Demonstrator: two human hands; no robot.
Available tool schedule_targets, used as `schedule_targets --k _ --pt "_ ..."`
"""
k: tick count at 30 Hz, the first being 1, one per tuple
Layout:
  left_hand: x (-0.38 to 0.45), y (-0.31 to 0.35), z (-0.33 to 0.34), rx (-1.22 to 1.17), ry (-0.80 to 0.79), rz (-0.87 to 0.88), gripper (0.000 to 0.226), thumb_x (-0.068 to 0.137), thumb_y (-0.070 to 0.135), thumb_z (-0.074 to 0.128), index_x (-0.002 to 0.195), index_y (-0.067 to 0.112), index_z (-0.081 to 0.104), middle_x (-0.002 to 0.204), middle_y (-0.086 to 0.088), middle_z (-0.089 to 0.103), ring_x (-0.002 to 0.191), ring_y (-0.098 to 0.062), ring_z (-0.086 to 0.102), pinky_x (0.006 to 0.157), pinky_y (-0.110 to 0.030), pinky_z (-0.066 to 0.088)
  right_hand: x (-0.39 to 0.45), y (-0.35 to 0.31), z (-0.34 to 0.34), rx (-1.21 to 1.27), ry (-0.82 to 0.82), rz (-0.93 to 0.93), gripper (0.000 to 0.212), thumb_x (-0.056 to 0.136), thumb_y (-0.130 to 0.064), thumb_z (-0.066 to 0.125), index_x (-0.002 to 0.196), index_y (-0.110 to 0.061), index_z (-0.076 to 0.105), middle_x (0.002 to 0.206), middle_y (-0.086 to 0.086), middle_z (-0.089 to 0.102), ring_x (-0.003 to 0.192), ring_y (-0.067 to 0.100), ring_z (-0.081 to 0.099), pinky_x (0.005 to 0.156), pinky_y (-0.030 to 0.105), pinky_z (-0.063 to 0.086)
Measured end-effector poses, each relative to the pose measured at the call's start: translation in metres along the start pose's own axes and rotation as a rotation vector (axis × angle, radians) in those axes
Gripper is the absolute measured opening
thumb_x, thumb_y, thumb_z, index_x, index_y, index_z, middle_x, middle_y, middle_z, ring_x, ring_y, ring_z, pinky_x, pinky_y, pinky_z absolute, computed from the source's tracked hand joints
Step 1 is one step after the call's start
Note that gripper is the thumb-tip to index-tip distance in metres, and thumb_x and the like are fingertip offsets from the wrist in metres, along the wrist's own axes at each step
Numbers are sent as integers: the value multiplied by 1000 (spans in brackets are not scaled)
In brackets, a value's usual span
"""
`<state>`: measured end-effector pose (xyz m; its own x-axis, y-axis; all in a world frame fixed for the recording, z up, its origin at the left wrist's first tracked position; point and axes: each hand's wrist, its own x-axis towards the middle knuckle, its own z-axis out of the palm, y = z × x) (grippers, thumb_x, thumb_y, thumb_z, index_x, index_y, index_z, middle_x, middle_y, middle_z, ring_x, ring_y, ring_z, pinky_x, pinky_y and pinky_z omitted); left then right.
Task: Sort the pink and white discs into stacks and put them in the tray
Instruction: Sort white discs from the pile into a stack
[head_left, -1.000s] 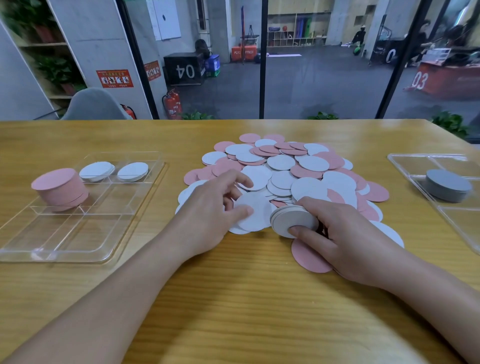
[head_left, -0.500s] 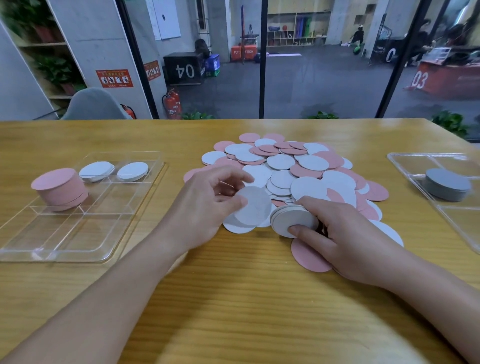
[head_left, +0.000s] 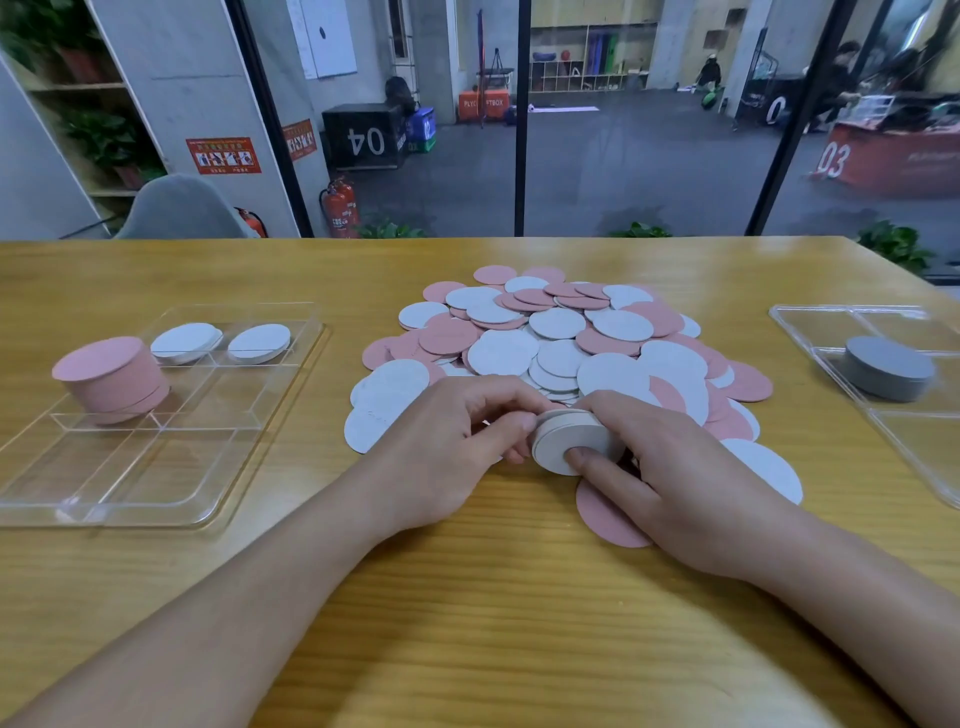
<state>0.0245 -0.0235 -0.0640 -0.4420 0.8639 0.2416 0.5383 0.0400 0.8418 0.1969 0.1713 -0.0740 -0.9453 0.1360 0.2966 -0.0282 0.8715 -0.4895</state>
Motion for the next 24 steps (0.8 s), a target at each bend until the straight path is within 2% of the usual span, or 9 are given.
schedule_targets --k 2,5,8,12,17,21,24 --pt "-1 -2 -2 80 15 -26 32 113 14 59 113 36 82 101 5 77 95 -17 74 92 -41 63 0 2 0 2 -5 4 12 107 -44 56 107 -32 56 90 -15 59 87 12 57 71 29 45" --pt "-2 -4 -20 349 61 -48 24 111 26 62 113 44 78 111 14 71 99 -12 66 91 -36 56 0 4 -1 1 -9 -7 14 107 -44 55 105 -30 56 88 -14 59 86 13 56 73 32 46" --pt "-5 -4 -42 483 10 -175 13 107 37 67 116 45 74 102 15 68 88 -7 62 84 -32 55 0 4 -2 2 -14 -8 15 107 -44 55 105 -29 56 89 -14 59 87 14 56 74 31 45" --pt "-10 0 -45 575 -92 -237 32 103 45 71 134 51 64 104 16 62 87 -1 58 82 -29 55 0 5 -2 5 -18 -7 13 108 -43 57 106 -29 56 89 -14 59 87 14 56 73 32 46" --pt "-10 1 -40 602 -112 -259 50 104 49 68 151 54 53 107 17 57 93 1 54 86 -28 53 0 4 -3 12 -23 -6 12 108 -41 58 105 -30 57 90 -14 59 88 13 56 74 30 45" --pt "-8 0 -38 557 -103 -253 43 102 49 71 143 54 58 110 19 56 89 3 54 84 -28 51 0 5 -4 9 -19 -4 13 108 -41 58 104 -28 57 89 -13 60 88 14 56 74 32 45" --pt "-8 3 -37 493 -69 -238 40 98 42 79 132 54 60 118 25 51 87 2 58 84 -29 53 0 4 -4 7 -18 -7 12 107 -41 58 103 -29 57 89 -13 60 88 13 56 73 30 44"
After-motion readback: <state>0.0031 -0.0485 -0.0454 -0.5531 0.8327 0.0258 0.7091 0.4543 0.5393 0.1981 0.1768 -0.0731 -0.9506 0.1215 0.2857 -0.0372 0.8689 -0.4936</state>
